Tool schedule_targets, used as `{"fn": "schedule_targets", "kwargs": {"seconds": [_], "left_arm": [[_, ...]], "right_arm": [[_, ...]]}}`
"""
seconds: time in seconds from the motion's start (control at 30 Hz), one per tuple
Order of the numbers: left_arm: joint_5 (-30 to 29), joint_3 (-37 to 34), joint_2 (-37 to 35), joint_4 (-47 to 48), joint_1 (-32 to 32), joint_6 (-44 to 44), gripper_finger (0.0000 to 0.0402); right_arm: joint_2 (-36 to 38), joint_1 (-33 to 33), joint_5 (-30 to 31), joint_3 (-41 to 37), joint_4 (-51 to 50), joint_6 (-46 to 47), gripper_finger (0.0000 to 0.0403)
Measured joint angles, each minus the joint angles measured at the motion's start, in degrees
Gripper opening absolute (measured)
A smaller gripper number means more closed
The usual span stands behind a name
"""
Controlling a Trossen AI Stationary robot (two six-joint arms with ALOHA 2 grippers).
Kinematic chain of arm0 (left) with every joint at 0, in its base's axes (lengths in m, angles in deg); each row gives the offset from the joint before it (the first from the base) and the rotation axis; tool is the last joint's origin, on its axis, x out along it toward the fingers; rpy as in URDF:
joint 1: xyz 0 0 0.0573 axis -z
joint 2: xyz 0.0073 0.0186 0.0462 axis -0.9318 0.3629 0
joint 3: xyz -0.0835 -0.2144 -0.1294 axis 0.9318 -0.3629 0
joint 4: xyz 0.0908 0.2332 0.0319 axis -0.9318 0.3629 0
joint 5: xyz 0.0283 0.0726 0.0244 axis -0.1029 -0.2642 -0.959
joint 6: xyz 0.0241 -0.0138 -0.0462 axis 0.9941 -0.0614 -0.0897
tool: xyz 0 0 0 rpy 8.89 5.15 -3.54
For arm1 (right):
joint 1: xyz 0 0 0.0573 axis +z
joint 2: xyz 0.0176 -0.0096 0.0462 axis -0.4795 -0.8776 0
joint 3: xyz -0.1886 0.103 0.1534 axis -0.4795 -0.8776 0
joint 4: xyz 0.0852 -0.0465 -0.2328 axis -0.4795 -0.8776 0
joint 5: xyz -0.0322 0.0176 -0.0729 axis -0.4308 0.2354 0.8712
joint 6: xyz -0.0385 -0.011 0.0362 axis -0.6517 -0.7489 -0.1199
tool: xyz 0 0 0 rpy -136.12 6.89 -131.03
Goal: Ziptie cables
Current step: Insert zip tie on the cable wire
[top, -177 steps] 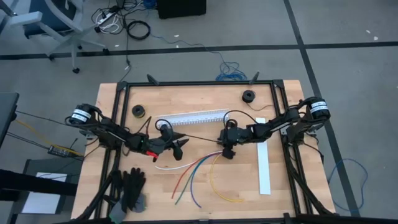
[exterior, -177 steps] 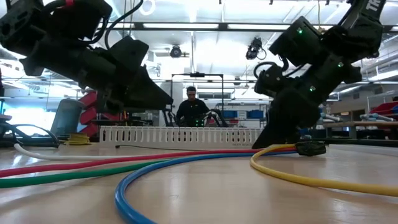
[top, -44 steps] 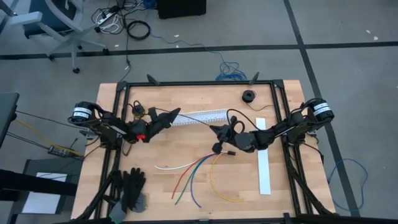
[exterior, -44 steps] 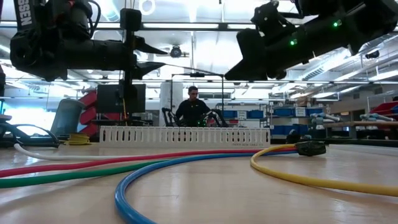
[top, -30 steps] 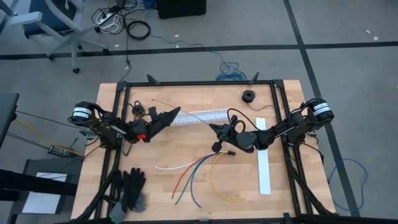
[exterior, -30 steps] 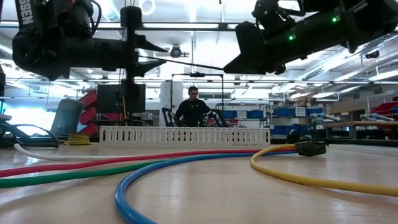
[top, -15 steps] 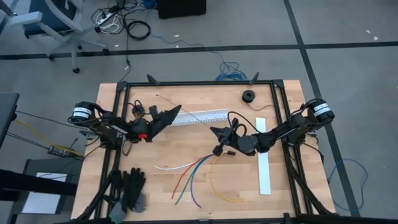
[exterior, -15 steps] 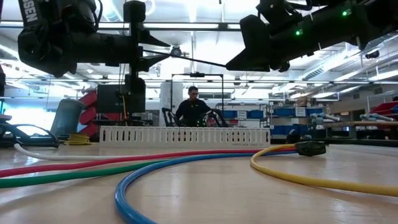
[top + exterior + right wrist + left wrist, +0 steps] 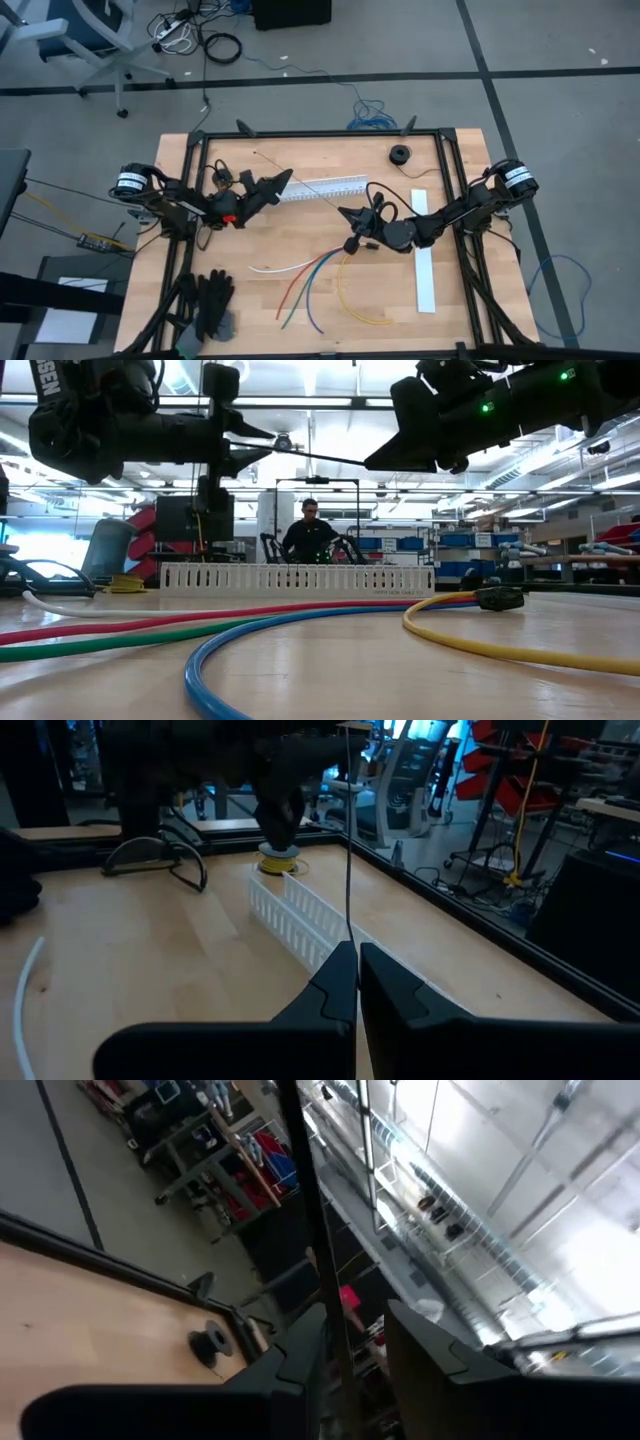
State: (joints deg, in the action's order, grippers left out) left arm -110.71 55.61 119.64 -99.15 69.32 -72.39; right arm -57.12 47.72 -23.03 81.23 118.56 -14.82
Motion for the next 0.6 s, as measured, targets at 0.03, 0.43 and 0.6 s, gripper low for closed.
{"fn": "schedule_targets", "kwargs": {"seconds": [0.03, 0.43, 0.6], "left_arm": [[0.02, -0.01, 0.0, 0.47, 0.02, 1.1, 0.0074], [2.08, -0.01, 0.02, 1.22, 0.04, 6.71, 0.0002], [4.16, 0.0, 0.02, 1.2, 0.04, 9.0, 0.0]], "right_arm": [[0.0, 0.03, 0.01, 0.0, 0.01, 0.02, 0.0], [-0.02, 0.07, -0.03, 0.0, -0.01, 0.07, 0.0], [-0.02, 0.05, -0.03, 0.0, -0.03, 0.11, 0.0]]}}
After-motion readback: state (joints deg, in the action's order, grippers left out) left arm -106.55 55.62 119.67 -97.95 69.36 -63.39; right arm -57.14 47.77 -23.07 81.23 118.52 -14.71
